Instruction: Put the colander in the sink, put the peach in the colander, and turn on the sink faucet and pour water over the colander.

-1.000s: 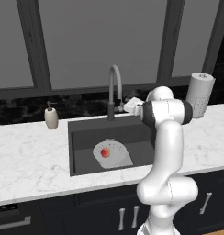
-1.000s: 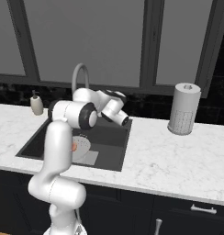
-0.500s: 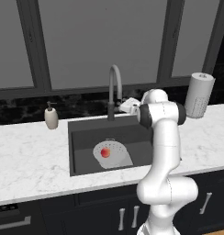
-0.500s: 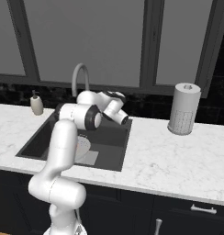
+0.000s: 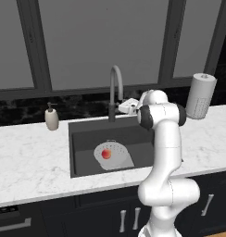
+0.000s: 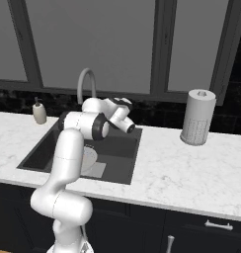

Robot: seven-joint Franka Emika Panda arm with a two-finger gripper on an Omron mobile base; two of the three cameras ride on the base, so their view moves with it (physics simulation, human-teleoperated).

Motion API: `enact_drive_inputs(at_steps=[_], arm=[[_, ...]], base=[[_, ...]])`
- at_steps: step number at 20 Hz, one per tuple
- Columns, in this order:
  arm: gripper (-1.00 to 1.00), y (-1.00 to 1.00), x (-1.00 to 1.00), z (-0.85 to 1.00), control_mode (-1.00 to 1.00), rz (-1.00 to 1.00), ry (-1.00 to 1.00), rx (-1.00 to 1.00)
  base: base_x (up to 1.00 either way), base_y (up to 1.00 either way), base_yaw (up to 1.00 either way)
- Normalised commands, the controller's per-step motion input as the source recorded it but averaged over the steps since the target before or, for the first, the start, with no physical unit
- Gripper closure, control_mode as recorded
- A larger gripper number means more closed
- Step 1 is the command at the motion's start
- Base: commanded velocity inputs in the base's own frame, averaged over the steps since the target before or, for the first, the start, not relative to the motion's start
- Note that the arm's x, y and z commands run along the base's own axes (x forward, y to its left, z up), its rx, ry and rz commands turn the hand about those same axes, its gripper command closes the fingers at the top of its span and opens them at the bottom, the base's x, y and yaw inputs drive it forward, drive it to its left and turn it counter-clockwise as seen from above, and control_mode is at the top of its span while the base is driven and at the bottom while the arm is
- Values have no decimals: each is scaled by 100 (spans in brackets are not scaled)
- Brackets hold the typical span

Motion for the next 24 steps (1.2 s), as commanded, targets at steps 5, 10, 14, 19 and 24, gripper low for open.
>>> enact_drive_inputs(at_steps=[5, 10, 14, 19, 24], arm=[[100, 2, 41, 0, -100, 0, 0, 0], [100, -7, 52, 0, -100, 0, 0, 2], [100, -19, 60, 0, -100, 0, 0, 4], [100, -51, 70, 0, -100, 3, 0, 8], [100, -99, 79, 0, -100, 15, 3, 22]], base=[[0, 0, 0], [0, 0, 0], [0, 0, 0], [0, 0, 0], [0, 0, 0]])
